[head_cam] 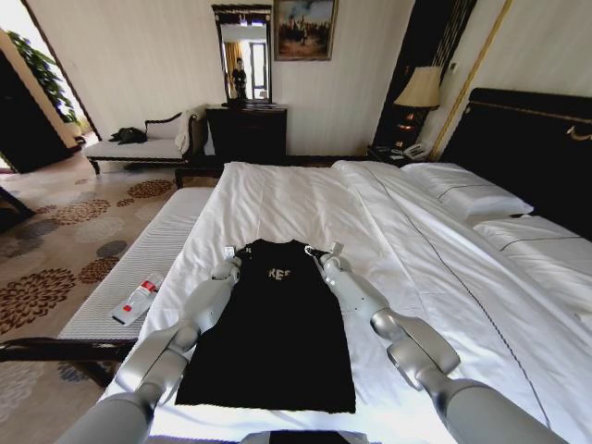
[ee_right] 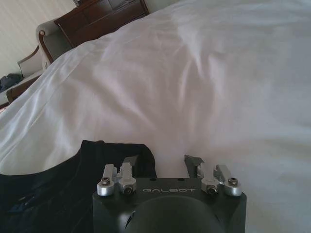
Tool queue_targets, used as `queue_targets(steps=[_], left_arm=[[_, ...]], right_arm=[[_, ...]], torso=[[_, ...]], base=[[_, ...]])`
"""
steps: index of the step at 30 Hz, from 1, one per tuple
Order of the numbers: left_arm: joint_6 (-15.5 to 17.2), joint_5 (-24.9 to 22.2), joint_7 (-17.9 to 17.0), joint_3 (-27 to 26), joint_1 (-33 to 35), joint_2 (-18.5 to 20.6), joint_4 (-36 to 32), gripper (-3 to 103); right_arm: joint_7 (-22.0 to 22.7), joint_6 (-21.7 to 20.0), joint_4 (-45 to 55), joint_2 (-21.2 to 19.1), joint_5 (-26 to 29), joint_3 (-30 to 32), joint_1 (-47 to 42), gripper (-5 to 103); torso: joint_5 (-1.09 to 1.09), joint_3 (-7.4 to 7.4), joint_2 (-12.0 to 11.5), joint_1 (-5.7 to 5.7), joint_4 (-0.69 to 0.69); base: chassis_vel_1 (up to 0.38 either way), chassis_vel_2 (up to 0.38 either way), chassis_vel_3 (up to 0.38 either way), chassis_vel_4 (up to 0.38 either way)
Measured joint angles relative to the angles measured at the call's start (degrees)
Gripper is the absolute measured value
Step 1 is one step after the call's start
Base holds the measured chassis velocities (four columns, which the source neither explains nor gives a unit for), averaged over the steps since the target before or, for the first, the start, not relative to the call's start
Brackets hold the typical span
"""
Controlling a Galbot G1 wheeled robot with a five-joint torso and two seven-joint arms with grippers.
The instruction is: Fold the clothes on the bed.
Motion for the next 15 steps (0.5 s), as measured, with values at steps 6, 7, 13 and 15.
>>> queue_targets(steps=[6,7,13,15], left_arm=[[0.0,-0.4,0.1,0.6,-0.2,-0.2,0.1,2],[0.0,-0.4,0.1,0.6,-0.3,-0.3,0.1,2],[-0.1,-0.4,0.1,0.9,-0.7,-0.6,0.5,2],[-0.1,-0.4,0.1,0.8,-0.7,-0.6,0.5,2]], right_arm=[[-0.1,-0.2,-1.6,0.7,-0.7,-0.2,0.5,37],[-0.1,-0.3,-2.0,0.9,-0.9,-0.1,0.7,32],[-0.1,-0.3,-2.4,1.3,-1.2,0.4,0.9,5],[0.0,-0.3,-2.2,1.3,-1.2,0.4,0.9,5]], torso=[[0.0,0.0,0.0,0.0,0.0],[0.0,0.0,0.0,0.0,-0.01],[0.0,0.0,0.0,0.0,0.0],[0.0,0.0,0.0,0.0,0.0]], base=[[0.0,0.0,0.0,0.0],[0.0,0.0,0.0,0.0],[0.0,0.0,0.0,0.0],[0.0,0.0,0.0,0.0]])
